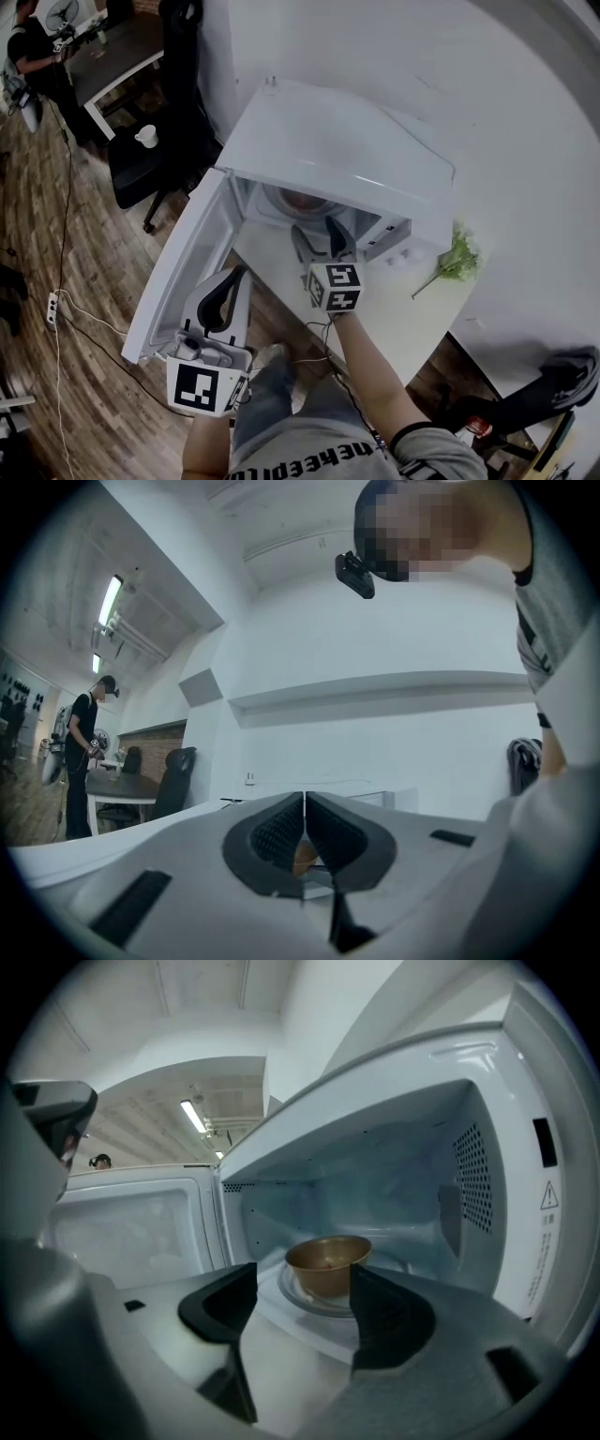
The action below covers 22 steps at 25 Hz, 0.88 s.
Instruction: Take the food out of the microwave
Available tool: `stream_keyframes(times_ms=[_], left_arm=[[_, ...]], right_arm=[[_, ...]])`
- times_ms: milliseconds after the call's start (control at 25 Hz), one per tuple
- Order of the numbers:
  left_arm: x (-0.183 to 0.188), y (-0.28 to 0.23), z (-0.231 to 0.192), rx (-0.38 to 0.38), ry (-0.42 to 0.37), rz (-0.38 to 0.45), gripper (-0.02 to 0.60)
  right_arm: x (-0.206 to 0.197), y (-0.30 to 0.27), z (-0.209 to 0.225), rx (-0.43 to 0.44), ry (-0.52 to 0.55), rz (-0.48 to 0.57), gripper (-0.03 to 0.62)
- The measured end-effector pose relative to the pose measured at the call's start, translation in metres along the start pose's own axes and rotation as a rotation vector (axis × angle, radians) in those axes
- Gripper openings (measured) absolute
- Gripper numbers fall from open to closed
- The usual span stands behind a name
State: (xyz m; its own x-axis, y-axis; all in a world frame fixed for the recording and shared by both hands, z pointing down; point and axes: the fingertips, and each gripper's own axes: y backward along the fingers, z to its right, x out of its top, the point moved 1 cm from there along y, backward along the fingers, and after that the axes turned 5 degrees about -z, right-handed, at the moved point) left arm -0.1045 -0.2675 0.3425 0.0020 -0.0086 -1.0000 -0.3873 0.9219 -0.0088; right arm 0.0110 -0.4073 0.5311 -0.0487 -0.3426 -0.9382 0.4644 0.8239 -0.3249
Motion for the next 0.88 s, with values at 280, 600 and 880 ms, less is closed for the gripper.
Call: stream_keyframes(times_ms=[280,600,880], left_arm=[[-0.009,-0.011,-0.009,0.002,0.011,-0.007,0.011],[-0.017,-0.019,-0.013,-0.011,0.019,-0.015,0.011],[-0.023,-0.022,-0.014,-0.021,0.023,-0.023,0.011]], right_arm=[[-0.005,-0.019,0.006,-0.036,0.011,-0.011,0.354],[-0.006,-0.034,0.014,-0.107,-0.008,-0.027,0.399],[-0.005,-0.048,0.014,-0.165,-0.003,-0.038,0.417]])
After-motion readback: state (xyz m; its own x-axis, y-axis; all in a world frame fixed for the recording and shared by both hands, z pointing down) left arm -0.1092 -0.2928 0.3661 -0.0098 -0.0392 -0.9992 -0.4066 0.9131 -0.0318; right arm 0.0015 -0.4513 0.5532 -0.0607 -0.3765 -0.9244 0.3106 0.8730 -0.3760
